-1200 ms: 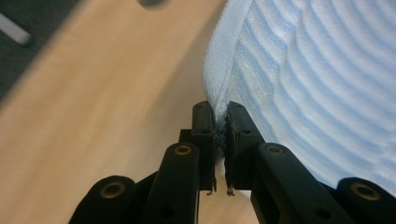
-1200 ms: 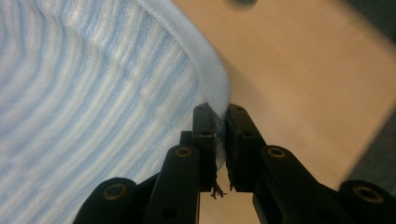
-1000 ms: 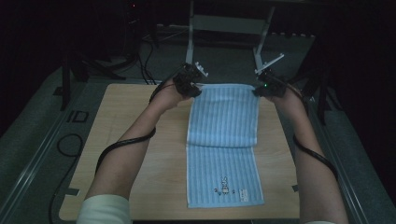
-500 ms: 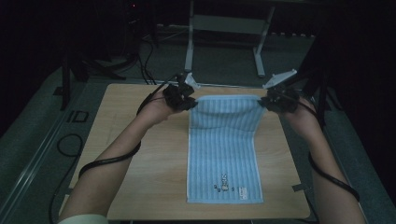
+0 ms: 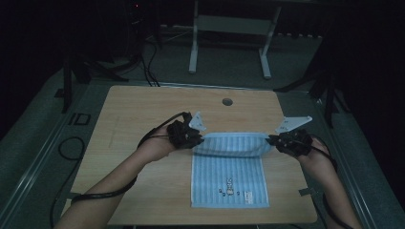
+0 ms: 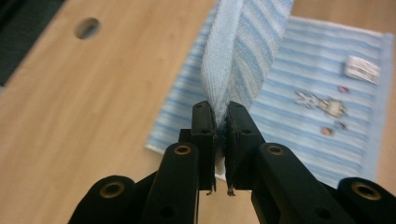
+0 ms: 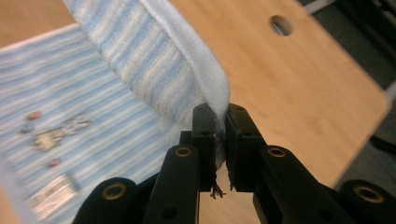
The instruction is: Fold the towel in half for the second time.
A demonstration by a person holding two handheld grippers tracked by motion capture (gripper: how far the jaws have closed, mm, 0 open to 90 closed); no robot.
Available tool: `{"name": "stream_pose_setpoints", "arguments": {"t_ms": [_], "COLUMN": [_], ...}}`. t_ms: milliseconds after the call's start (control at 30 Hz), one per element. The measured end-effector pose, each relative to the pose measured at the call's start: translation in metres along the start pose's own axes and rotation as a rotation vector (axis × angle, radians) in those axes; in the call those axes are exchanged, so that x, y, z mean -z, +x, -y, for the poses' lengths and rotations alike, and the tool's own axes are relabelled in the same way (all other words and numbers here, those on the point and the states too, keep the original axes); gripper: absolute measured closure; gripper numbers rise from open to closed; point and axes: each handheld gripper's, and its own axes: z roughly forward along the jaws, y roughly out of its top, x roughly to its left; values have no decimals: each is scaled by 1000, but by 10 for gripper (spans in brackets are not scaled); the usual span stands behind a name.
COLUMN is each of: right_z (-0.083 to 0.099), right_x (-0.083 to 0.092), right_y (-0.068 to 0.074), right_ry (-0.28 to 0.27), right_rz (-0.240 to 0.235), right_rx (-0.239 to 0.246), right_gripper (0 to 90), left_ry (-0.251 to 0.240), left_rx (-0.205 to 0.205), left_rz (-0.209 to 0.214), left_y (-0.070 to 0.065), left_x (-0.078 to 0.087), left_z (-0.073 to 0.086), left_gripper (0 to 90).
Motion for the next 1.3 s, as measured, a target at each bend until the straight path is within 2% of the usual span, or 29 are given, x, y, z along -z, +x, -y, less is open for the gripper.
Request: {"name": "stream_pose_setpoints", "arguments": {"t_ms": [67,200,233,267,300,367,400,600,733,833,900,933,1033,1067,1133,1200,1300], "right_z": [9,30,35,41,46,54,58,81,94,106,114,118,128,130,135,138,137], "right_x": [1,-2,-4,-5,-6,-8,-9,-15,-18,-21,-22,-21,-15,-13,-9,-3,3], "right_y": [8,24,27,32,36,42,47,64,74,78,81,82,89,90,93,92,89], "right_ry": [-3,-6,1,18,23,26,27,48,57,59,74,76,107,116,135,135,119], "right_rz": [-15,-62,-86,-92,-93,-132,-137,-183,-203,-221,-225,-234,-245,-254,-263,-266,-246], "right_rx": [1,-12,-20,-1,5,-2,1,-33,-56,-85,-104,-114,-128,-134,-150,-170,-178], "right_gripper": [827,827,824,824,824,824,824,819,815,790,783,778,729,691,624,580,579], "left_ry": [-4,-10,-6,-6,-2,8,13,37,46,51,78,94,121,121,125,141,153], "left_rx": [-13,-7,-13,-18,-25,-38,-36,-43,-31,-17,-47,-57,-36,-35,-26,-38,-20], "left_rz": [18,54,46,54,61,52,62,115,125,173,196,204,227,234,249,259,269], "left_y": [-10,-27,-32,-37,-41,-51,-55,-79,-85,-90,-96,-99,-105,-106,-108,-110,-108], "left_x": [-1,-7,-10,-12,-14,-20,-23,-44,-53,-59,-63,-63,-60,-58,-55,-52,-51], "left_z": [6,20,23,26,29,35,38,54,62,68,72,73,77,78,80,82,84], "left_gripper": [832,832,832,832,831,830,830,826,825,810,773,749,680,643,624,578,545]}}
